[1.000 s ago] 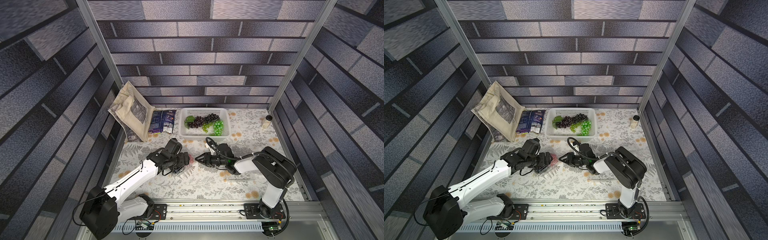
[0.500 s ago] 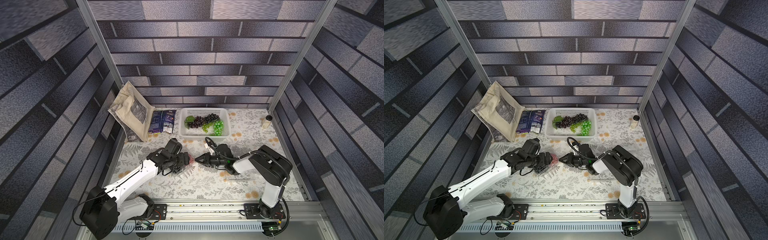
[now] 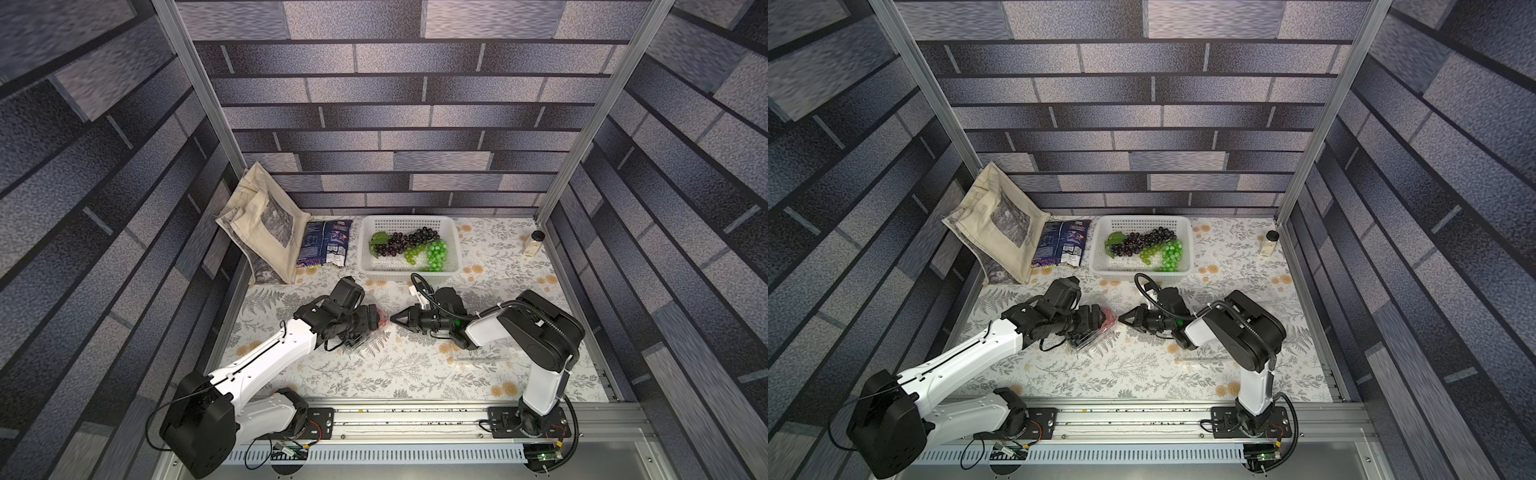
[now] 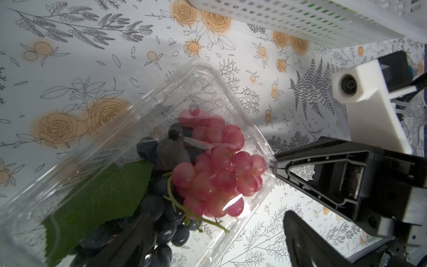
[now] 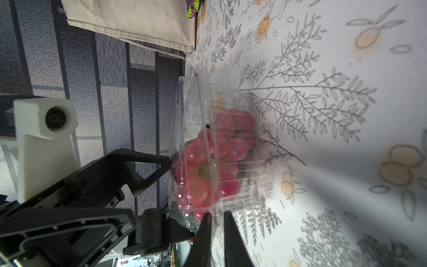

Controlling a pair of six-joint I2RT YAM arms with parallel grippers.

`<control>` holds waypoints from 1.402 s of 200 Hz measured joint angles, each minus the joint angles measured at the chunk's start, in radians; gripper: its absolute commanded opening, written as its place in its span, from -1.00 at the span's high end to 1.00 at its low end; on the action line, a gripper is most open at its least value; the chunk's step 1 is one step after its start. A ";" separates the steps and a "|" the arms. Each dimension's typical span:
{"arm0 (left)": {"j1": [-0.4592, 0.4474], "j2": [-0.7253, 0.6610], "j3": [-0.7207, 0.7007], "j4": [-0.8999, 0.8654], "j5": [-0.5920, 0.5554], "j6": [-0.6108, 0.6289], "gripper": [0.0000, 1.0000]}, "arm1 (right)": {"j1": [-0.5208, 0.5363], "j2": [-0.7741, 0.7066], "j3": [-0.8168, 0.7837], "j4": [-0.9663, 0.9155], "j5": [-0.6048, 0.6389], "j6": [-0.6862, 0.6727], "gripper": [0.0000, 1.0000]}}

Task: Pack grapes into containers
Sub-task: Close the packing box at the center of the board, then adjust the packing box at the center of the board.

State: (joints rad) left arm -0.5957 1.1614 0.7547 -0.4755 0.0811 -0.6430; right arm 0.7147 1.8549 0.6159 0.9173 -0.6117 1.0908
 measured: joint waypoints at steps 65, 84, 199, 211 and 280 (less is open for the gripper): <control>0.002 -0.109 0.050 -0.058 -0.019 -0.002 -0.84 | -0.004 -0.176 0.055 -0.304 0.056 -0.158 0.00; 0.008 -0.178 0.063 -0.084 -0.038 -0.015 -0.88 | -0.004 -0.255 0.136 -0.469 0.089 -0.262 -0.17; 0.036 -0.415 -0.217 -0.153 -0.096 -0.301 -0.92 | -0.010 -0.163 0.518 -0.990 0.158 -0.658 -0.42; 0.046 -0.398 -0.231 -0.130 -0.091 -0.312 -0.92 | -0.013 -0.139 0.527 -0.998 0.151 -0.665 -0.42; 0.116 -0.256 -0.243 0.025 -0.056 -0.312 -0.92 | -0.035 -0.116 0.528 -1.007 0.135 -0.674 -0.43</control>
State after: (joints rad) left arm -0.4793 0.9051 0.5114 -0.4503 0.0250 -0.9546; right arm 0.6792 1.7390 1.1435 -0.0902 -0.4767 0.4171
